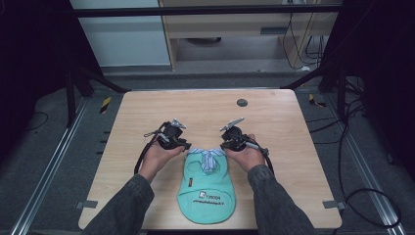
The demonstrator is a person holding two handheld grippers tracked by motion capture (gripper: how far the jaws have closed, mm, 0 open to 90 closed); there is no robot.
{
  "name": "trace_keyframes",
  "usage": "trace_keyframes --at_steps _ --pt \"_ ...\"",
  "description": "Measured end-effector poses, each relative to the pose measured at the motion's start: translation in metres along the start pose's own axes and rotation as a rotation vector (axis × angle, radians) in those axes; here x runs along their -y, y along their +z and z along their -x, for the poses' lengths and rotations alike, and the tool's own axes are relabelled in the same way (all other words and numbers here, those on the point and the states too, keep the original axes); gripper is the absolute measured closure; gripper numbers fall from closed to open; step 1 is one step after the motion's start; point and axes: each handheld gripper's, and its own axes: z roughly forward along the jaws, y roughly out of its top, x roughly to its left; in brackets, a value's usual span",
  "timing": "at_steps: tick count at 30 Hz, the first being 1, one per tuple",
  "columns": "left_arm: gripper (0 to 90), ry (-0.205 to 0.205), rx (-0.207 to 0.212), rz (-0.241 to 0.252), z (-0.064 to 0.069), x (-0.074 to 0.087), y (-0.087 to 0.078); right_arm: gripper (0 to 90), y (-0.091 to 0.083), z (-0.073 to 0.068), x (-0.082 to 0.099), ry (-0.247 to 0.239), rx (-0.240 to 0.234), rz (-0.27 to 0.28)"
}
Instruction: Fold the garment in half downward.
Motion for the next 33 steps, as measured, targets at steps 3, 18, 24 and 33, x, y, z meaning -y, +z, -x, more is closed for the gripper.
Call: trace_keyframes --at_steps 3,18,24,33 --pt "65.6 -0.001 -0.006 -0.009 0.001 0.001 0.007 80.8 0.008 0.001 0.0 0.013 -0.007 -0.004" --pt "60.8 -0.015 0.011 -0.045 0.005 0.005 0.02 68.4 0.017 0.003 0.002 0.045 -0.026 -0.017" --pt "59.0 -0.025 0.017 -0.04 0.006 0.005 0.019 65.2 0.019 0.001 0.004 0.058 -0.042 -0.022" --pt "58.1 -0.011 0.024 -0.07 0.01 0.008 0.025 63.3 0.024 -0.003 0.004 0.053 -0.051 -0.043"
